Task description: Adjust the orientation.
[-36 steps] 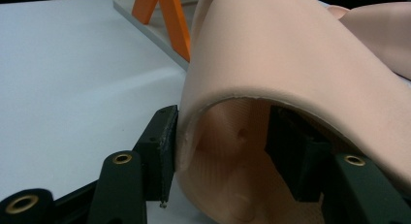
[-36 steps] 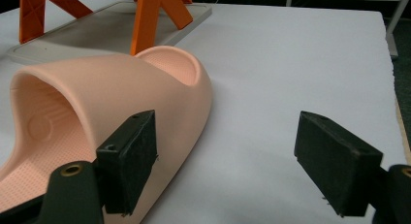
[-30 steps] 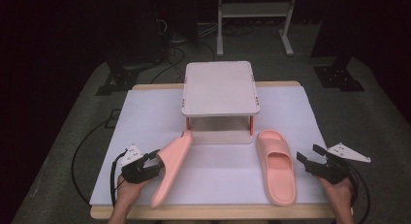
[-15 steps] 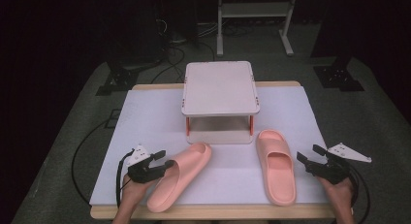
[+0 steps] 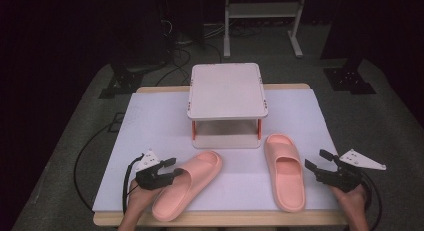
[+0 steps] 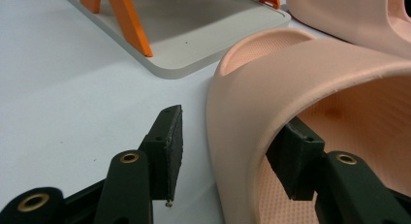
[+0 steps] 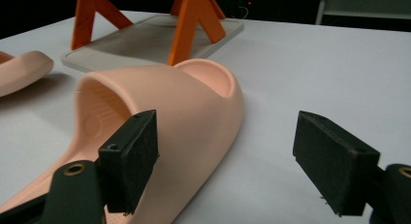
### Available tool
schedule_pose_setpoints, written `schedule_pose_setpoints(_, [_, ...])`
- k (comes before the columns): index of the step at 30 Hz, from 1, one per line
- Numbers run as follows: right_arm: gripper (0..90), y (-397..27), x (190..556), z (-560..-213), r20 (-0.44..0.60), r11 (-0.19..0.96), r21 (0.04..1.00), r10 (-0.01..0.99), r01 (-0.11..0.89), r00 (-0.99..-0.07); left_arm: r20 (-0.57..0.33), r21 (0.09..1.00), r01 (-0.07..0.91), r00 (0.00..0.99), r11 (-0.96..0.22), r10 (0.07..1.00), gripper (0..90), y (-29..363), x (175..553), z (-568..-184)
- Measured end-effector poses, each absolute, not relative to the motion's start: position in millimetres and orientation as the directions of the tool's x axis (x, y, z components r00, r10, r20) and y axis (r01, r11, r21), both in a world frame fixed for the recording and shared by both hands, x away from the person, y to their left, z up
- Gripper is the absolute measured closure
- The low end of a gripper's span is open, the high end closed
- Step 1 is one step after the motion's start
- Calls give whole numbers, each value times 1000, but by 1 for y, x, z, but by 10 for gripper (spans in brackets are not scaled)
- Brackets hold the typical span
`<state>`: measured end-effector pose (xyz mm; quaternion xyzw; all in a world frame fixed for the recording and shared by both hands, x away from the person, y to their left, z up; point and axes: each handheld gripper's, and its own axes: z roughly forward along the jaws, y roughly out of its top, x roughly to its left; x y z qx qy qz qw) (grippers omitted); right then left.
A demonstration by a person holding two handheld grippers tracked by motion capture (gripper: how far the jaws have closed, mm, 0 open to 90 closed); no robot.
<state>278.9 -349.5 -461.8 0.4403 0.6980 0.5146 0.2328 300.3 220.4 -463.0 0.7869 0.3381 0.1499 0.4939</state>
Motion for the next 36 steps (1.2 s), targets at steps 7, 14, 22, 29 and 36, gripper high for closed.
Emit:
schedule_pose_setpoints(7, [238,-343,277,-462,123,109,930,806,351,-579,-78,871,380,733,-312,676,459,216,299,-464])
schedule_pose_setpoints(14, [268,-327,283,-465,109,167,906,794,388,-598,-68,871,370,743,-323,666,484,215,299,-464])
schedule_pose_setpoints(22, [318,-317,289,-468,94,195,890,806,413,-584,-81,869,373,755,-325,650,526,214,298,-463])
schedule_pose_setpoints(29, [388,-313,294,-469,84,201,883,822,424,-564,-86,867,377,757,-326,648,580,213,297,-463])
schedule_pose_setpoints(36, [445,-305,299,-472,61,225,869,835,441,-546,-77,863,369,771,-345,632,628,210,296,-462])
